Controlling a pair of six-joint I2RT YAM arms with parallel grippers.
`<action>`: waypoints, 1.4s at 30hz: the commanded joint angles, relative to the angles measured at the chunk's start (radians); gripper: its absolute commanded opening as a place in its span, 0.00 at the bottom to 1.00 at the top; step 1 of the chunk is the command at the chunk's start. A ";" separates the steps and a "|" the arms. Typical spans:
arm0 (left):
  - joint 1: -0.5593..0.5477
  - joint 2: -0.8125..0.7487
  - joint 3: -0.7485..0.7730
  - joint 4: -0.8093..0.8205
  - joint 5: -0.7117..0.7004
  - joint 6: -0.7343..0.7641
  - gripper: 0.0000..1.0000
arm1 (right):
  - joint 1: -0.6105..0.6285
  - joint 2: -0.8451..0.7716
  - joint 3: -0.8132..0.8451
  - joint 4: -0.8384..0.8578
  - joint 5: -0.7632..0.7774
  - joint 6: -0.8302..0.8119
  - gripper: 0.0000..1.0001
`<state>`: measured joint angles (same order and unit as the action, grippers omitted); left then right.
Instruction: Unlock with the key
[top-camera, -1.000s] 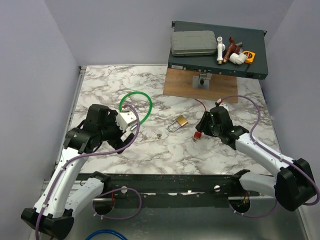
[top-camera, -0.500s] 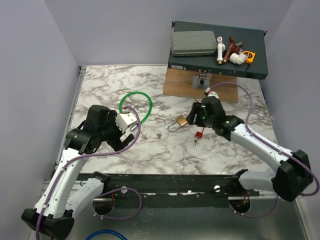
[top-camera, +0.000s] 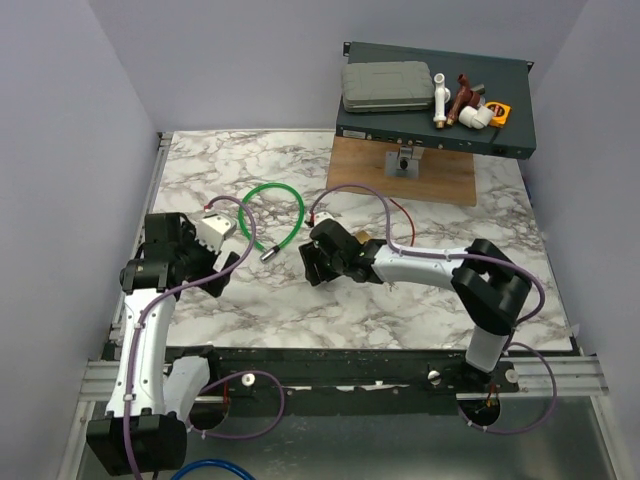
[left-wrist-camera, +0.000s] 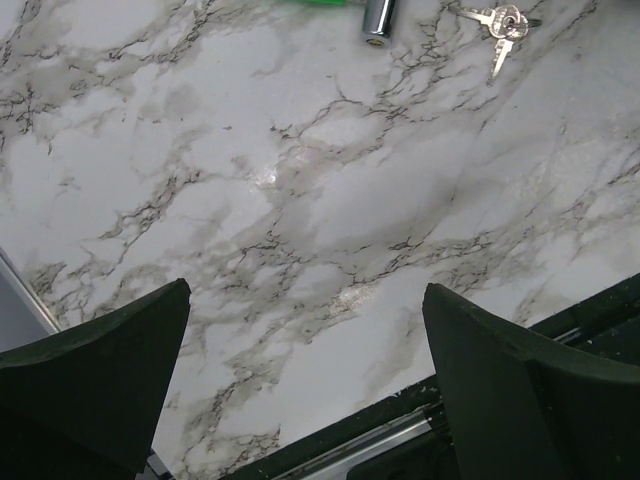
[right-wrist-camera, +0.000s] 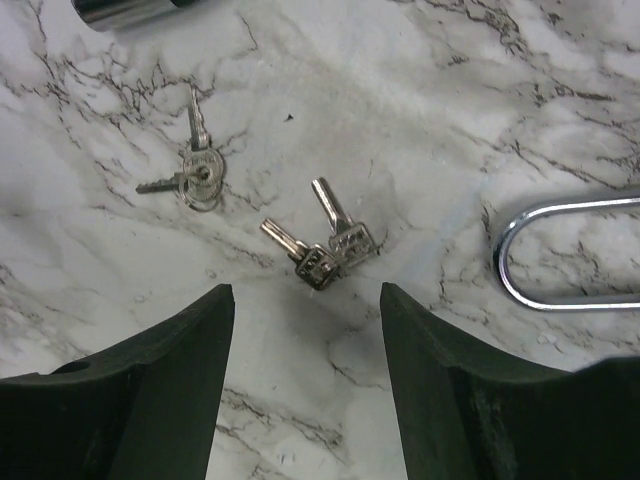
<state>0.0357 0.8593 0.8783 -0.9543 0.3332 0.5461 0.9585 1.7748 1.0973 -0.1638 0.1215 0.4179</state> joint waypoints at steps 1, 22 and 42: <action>0.071 0.011 -0.018 0.019 0.081 0.030 0.98 | 0.021 0.064 0.070 0.109 0.004 -0.088 0.62; 0.071 0.027 -0.039 0.020 0.106 -0.067 0.98 | 0.057 0.255 0.200 0.174 -0.079 -0.145 0.53; 0.071 -0.032 -0.087 0.036 0.118 -0.089 0.99 | 0.096 0.262 0.161 0.129 -0.013 -0.185 0.02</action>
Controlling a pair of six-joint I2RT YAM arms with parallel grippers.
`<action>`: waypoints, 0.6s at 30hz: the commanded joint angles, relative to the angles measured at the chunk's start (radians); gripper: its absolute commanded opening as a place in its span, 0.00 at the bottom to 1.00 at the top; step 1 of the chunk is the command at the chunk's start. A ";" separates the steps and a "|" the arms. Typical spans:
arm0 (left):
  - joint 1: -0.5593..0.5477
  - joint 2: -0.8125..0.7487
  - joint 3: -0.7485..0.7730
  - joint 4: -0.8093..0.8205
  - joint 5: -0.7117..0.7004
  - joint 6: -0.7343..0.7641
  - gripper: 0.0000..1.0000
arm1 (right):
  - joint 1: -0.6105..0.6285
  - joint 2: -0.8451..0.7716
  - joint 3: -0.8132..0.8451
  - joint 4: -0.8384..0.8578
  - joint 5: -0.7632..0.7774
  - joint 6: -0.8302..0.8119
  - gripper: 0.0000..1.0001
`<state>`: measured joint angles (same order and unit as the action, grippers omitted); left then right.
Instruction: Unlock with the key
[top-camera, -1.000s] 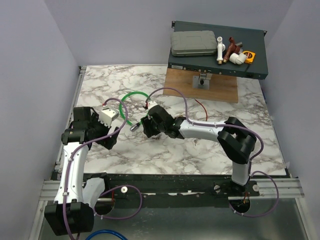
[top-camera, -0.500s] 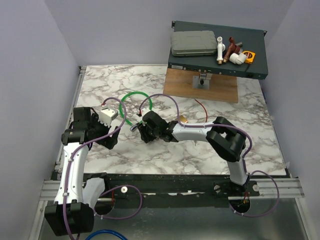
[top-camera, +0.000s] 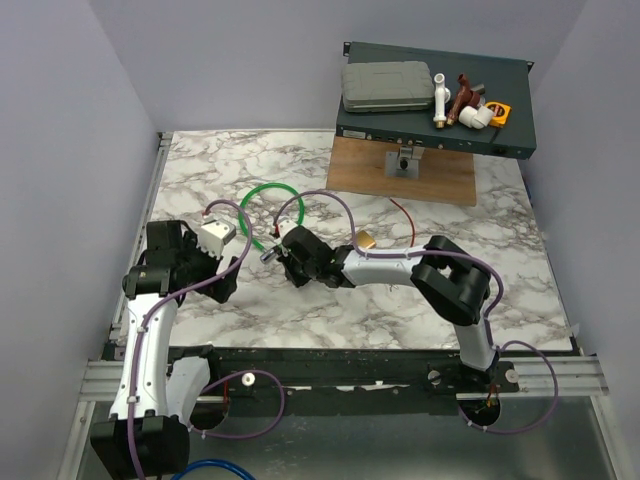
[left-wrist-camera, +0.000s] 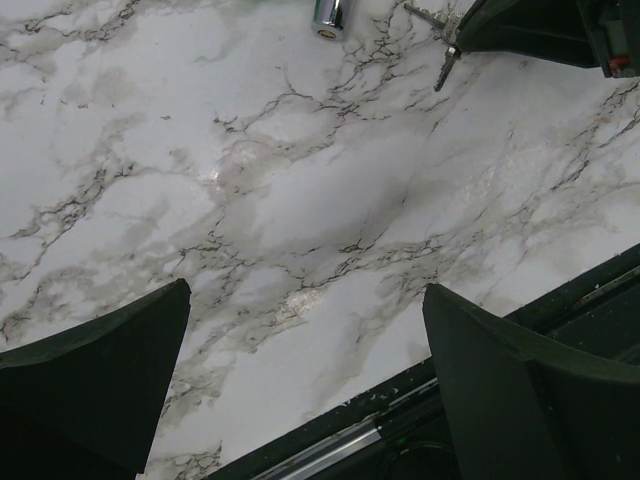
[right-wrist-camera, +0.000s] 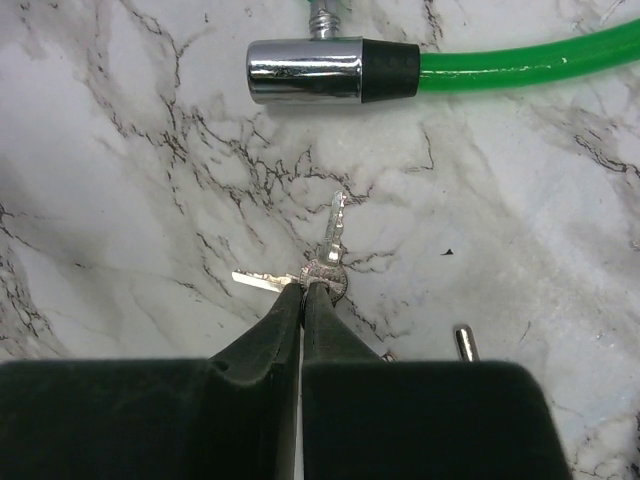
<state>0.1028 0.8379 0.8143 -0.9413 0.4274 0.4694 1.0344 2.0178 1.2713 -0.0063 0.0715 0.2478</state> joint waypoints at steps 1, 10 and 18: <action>0.004 -0.013 -0.024 0.027 0.030 -0.013 0.99 | 0.019 0.013 -0.013 -0.029 0.035 -0.012 0.01; 0.004 0.011 0.021 0.007 0.129 0.010 0.99 | 0.020 -0.135 -0.054 0.047 -0.097 -0.024 0.01; 0.004 0.098 0.057 -0.006 0.347 0.047 0.99 | 0.021 -0.293 -0.078 0.086 -0.323 -0.007 0.01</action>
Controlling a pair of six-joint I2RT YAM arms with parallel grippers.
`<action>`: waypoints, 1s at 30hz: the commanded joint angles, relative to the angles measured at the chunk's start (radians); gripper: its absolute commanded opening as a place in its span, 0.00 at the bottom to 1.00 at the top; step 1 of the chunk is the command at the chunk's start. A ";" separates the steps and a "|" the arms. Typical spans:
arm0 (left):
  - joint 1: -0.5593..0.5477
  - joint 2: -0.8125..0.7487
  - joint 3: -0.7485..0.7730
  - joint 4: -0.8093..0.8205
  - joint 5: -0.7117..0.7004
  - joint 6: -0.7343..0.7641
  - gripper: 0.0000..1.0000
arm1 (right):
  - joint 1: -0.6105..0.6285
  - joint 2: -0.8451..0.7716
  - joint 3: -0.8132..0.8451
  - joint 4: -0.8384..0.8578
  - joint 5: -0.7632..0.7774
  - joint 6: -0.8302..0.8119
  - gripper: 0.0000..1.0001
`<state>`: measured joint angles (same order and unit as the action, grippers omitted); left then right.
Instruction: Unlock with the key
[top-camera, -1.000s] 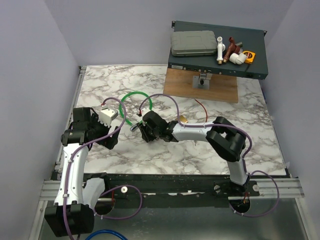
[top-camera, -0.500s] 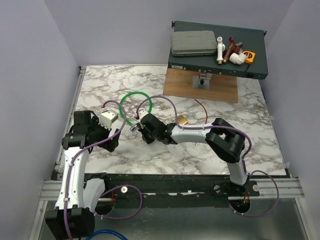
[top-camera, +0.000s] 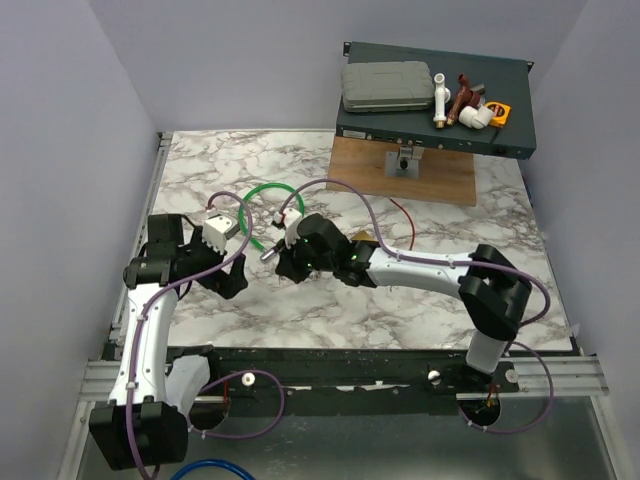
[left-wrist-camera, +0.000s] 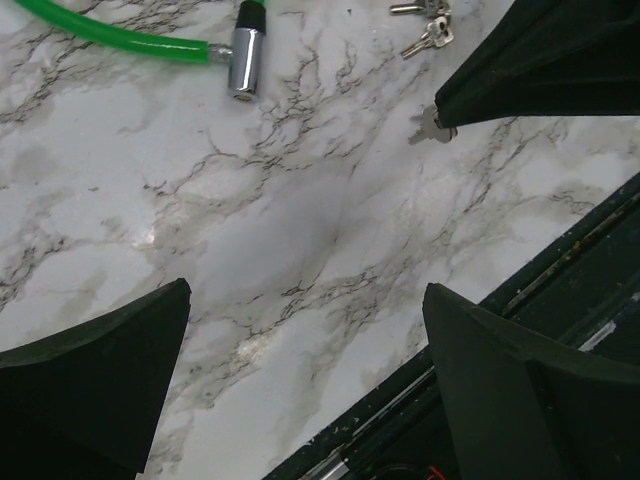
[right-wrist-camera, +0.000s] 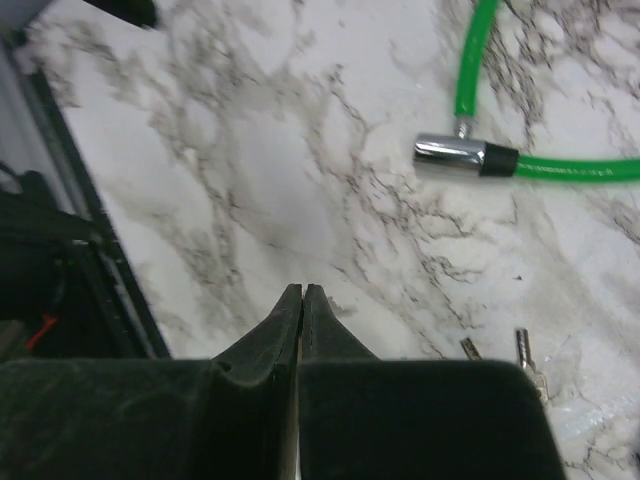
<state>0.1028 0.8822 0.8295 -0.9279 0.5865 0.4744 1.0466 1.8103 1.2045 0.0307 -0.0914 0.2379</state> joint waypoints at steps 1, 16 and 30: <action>0.004 0.071 0.055 -0.060 0.234 0.083 0.99 | 0.008 -0.103 -0.010 0.043 -0.188 0.011 0.01; 0.004 -0.043 0.076 -0.316 0.688 0.530 0.98 | 0.008 -0.316 0.007 0.090 -0.409 0.183 0.01; 0.004 -0.009 0.090 -0.414 0.822 0.661 0.75 | 0.021 -0.305 0.031 0.134 -0.451 0.237 0.01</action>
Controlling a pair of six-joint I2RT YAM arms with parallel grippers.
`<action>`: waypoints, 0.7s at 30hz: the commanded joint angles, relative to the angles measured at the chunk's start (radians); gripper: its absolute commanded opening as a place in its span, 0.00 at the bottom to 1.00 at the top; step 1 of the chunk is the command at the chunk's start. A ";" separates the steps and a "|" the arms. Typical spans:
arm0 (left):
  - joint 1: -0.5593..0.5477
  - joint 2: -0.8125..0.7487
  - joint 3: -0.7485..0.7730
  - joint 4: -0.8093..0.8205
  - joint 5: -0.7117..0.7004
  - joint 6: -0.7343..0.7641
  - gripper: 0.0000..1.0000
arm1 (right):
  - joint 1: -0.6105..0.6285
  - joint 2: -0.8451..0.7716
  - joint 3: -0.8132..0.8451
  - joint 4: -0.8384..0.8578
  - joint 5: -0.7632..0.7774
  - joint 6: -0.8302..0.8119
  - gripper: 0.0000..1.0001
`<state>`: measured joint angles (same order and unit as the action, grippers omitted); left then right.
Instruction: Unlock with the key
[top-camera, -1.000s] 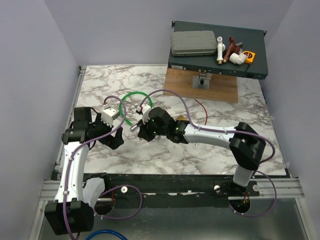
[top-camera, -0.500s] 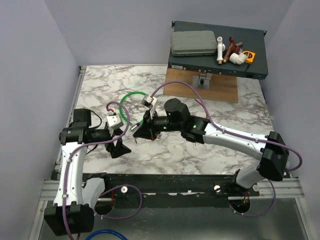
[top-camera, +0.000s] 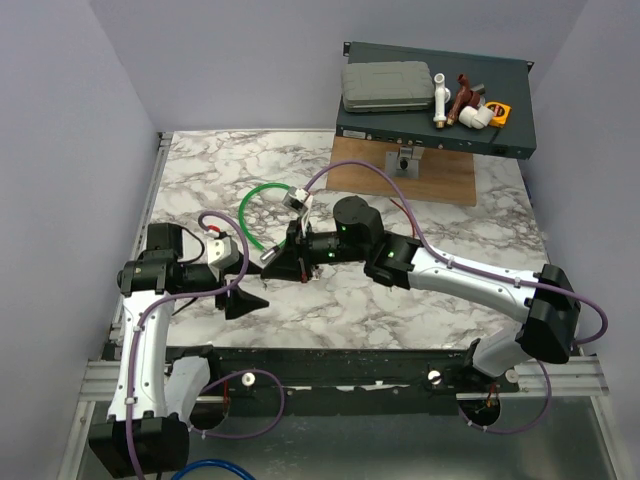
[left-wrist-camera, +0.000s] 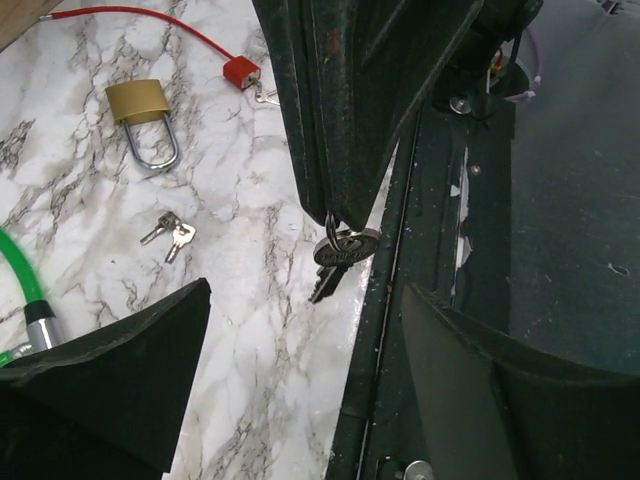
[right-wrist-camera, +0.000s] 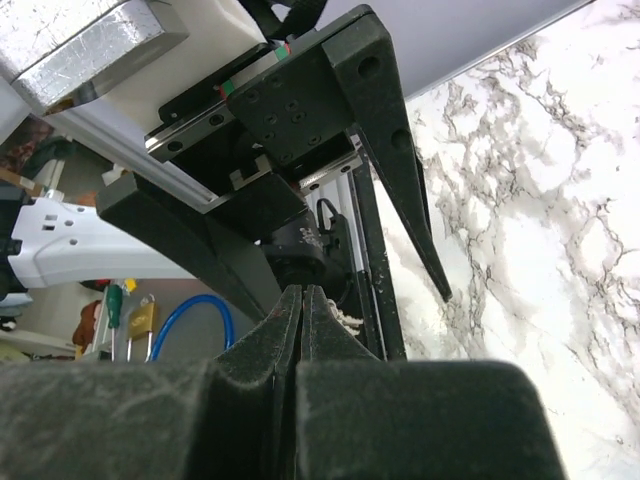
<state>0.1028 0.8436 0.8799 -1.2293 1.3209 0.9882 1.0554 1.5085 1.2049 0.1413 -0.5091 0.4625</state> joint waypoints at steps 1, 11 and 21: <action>0.004 0.037 0.046 -0.130 0.091 0.171 0.72 | 0.014 -0.002 0.034 0.025 -0.039 0.013 0.01; 0.004 0.080 0.067 -0.251 0.129 0.308 0.43 | 0.022 -0.003 0.014 0.073 -0.058 0.045 0.01; 0.003 0.037 0.062 -0.266 0.107 0.317 0.21 | 0.022 -0.019 -0.020 0.069 -0.045 0.033 0.01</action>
<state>0.1028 0.9085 0.9237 -1.4803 1.3907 1.2663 1.0687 1.5089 1.2041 0.1902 -0.5407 0.4988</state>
